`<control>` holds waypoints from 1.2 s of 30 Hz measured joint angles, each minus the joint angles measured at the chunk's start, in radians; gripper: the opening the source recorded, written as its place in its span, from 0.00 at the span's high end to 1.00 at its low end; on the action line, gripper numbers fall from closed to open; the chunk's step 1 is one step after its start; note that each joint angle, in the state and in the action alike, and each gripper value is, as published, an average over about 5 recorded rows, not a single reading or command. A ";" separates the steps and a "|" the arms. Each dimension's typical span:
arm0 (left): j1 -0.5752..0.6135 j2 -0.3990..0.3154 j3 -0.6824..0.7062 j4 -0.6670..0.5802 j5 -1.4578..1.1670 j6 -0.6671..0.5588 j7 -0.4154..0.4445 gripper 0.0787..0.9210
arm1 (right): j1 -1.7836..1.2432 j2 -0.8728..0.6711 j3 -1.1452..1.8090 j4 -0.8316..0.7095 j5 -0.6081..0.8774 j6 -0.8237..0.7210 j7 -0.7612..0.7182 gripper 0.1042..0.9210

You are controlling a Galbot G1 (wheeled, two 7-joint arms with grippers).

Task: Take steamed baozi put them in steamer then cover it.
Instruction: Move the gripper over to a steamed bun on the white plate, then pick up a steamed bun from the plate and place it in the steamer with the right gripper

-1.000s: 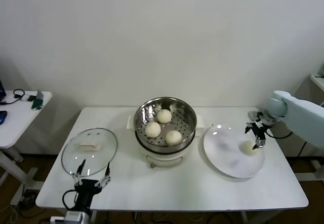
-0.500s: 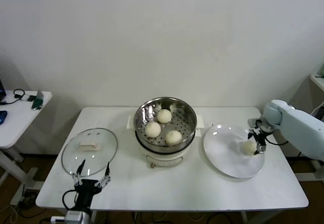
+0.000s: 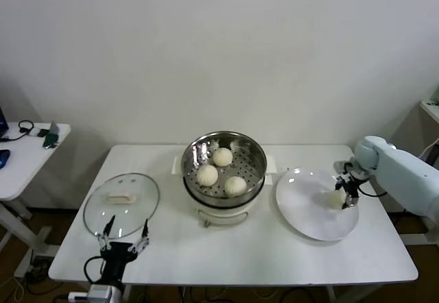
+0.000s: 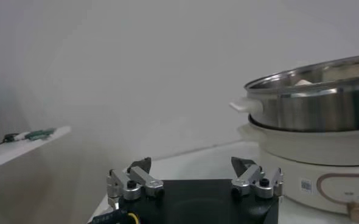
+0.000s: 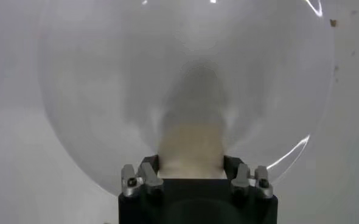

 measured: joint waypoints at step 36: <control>-0.007 0.016 0.070 -0.019 -0.016 -0.012 0.031 0.12 | 0.721 0.298 -0.733 0.243 0.967 -0.240 0.105 0.29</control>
